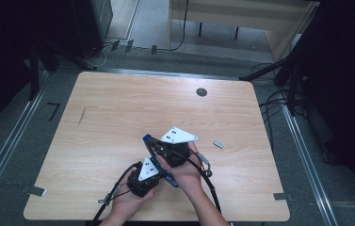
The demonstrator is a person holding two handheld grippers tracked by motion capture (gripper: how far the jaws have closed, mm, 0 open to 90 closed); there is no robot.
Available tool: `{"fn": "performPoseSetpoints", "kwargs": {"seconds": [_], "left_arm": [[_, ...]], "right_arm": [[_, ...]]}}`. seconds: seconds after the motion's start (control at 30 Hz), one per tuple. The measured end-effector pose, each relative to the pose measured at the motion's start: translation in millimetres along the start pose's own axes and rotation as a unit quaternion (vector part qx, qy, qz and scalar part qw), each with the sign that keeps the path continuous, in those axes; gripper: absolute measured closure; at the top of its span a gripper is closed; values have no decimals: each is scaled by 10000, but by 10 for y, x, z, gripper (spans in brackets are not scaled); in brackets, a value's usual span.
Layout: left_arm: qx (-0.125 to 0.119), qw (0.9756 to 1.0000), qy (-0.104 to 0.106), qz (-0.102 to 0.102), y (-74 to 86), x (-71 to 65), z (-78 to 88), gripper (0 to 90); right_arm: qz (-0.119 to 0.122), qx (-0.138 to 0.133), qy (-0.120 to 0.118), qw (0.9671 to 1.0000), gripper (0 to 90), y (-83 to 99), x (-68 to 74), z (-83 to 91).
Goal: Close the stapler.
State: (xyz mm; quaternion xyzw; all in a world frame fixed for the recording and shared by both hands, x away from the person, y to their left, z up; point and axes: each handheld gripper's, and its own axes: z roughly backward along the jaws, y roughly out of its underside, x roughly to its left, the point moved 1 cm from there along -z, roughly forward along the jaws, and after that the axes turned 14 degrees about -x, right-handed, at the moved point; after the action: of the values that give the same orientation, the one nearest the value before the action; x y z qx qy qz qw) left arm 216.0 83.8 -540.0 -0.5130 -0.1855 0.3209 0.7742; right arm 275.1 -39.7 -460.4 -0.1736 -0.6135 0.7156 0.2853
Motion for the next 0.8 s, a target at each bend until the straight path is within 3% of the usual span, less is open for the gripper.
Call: {"fn": "performPoseSetpoints", "kwargs": {"seconds": [0.8], "left_arm": [[1, 10000, -13, -50, 0, -7, 0, 900]], "right_arm": [[42, 104, -99, 9999, 900, 11, -32, -167]]}}
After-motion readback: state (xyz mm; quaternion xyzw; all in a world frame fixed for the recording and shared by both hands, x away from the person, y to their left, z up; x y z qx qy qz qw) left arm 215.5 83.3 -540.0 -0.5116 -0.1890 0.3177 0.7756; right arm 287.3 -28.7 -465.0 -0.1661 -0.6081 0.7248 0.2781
